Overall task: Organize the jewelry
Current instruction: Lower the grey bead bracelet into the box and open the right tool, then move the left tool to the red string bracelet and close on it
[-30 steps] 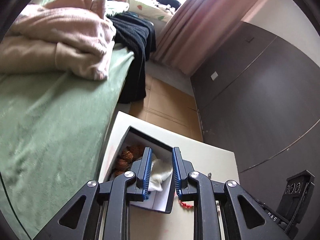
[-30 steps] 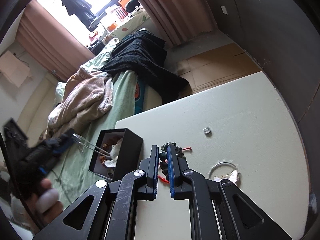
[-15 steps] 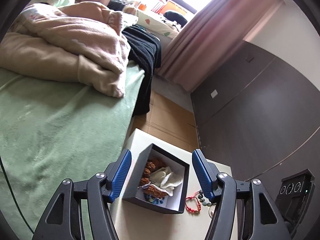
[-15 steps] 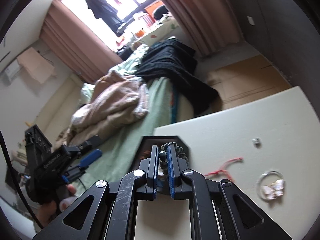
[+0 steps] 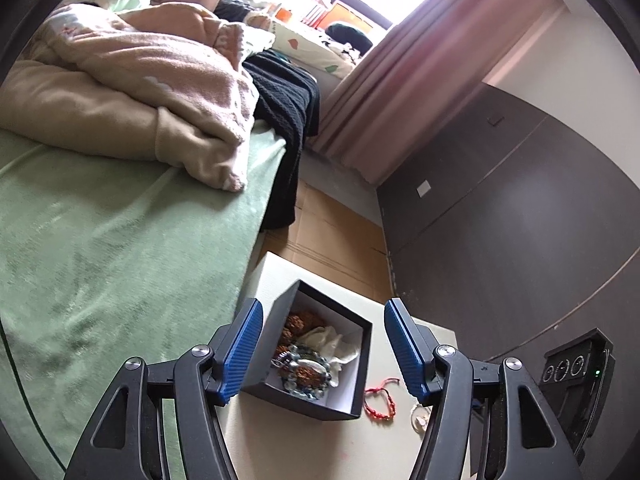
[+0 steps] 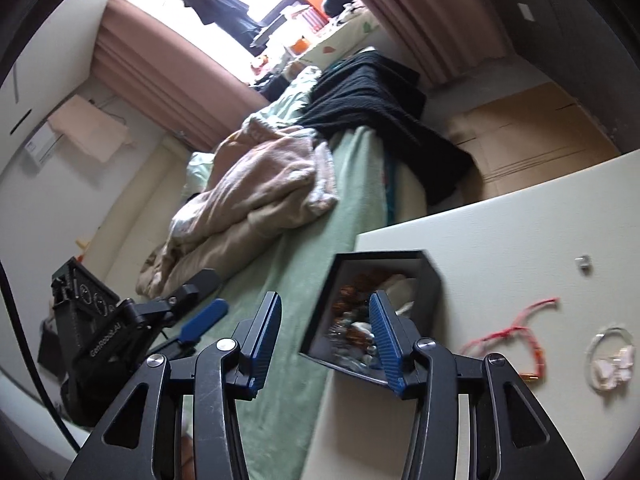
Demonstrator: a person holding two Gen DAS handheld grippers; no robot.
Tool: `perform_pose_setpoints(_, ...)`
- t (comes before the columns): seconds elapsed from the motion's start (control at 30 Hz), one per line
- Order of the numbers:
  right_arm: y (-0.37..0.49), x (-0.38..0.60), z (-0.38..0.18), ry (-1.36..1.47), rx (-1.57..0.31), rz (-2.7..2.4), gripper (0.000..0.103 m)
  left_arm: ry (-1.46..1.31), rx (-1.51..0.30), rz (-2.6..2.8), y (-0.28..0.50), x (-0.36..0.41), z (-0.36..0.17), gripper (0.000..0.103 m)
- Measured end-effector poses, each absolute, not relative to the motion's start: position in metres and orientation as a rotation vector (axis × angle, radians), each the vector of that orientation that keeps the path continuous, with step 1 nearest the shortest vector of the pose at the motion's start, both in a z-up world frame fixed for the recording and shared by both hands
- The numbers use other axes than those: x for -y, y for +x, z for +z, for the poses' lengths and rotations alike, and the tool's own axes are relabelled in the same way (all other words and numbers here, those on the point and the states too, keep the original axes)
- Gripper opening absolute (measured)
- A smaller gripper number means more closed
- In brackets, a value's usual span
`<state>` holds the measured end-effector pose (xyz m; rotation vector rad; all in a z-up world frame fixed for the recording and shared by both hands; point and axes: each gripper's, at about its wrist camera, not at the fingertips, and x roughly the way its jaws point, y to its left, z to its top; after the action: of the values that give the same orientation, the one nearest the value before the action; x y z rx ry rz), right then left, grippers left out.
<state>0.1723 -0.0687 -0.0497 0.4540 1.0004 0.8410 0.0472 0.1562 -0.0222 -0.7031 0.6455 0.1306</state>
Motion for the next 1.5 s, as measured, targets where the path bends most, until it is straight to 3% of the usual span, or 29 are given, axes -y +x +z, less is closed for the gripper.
perform_pose_setpoints(0.2, 0.172, 0.123, -0.049, 0.491, -0.988, 0.729, 0.053, -0.655, -0.662, 0.096, 0.051, -0.130, -0.021, 0.064)
perform_pose_setpoints(0.93, 0.174, 0.234, -0.063, 0.427, -1.078, 0.488, 0.053, -0.365, -0.834, -0.045, 0.095, 0.003, -0.050, 0.064)
perform_pose_setpoints(1.5, 0.186, 0.249, -0.103, 0.414, -1.235, 0.427, 0.053, -0.118, -1.027, -0.003, 0.130, 0.072, -0.122, 0.047)
